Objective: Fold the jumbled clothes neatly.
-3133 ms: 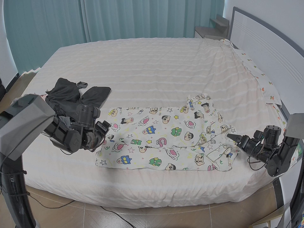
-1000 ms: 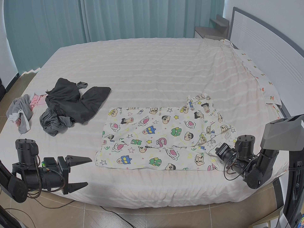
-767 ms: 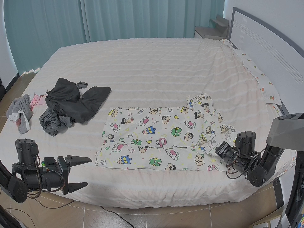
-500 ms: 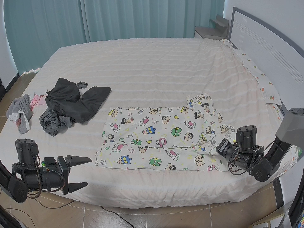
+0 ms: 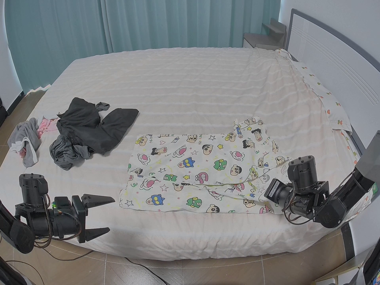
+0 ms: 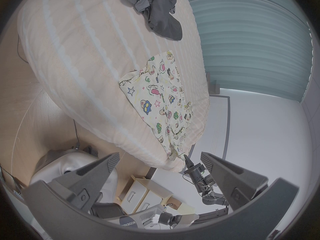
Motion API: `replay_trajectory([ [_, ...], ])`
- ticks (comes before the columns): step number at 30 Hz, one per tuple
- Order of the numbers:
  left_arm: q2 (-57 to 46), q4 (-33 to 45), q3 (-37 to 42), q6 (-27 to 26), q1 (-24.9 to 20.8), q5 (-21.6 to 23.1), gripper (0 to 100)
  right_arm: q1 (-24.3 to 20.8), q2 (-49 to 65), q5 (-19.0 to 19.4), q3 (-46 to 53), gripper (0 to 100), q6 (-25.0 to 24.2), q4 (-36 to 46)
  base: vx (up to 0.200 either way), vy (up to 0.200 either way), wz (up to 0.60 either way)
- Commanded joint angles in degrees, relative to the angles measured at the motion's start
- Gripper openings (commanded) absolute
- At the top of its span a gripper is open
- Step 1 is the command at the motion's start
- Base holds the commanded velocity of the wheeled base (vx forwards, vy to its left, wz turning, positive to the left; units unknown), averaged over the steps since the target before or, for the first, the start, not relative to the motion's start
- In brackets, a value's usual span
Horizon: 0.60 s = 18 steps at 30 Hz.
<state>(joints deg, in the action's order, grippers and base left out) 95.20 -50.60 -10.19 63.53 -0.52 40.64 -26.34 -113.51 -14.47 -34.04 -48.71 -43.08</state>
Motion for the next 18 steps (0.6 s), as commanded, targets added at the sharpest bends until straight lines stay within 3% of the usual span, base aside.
replay_trajectory([
  [1,0.08,-0.02,0.08,0.02,0.0,-0.04,100,-1.17,-1.89,-0.03,1.08,0,0.11,0.02,0.0,0.0,0.0],
  [16,0.25,-0.02,0.08,0.02,0.0,0.05,100,-1.69,-8.93,0.5,1.6,0,-1.03,-0.42,0.0,0.0,0.0],
  [17,0.25,-0.02,0.08,0.02,0.0,0.05,100,-1.69,-8.93,0.5,1.6,100,-1.03,-0.42,0.0,0.0,0.0],
  [18,0.25,0.07,0.08,0.02,0.0,-0.04,100,-1.78,-8.66,0.76,1.87,100,-1.03,-0.51,0.0,0.0,0.0],
])
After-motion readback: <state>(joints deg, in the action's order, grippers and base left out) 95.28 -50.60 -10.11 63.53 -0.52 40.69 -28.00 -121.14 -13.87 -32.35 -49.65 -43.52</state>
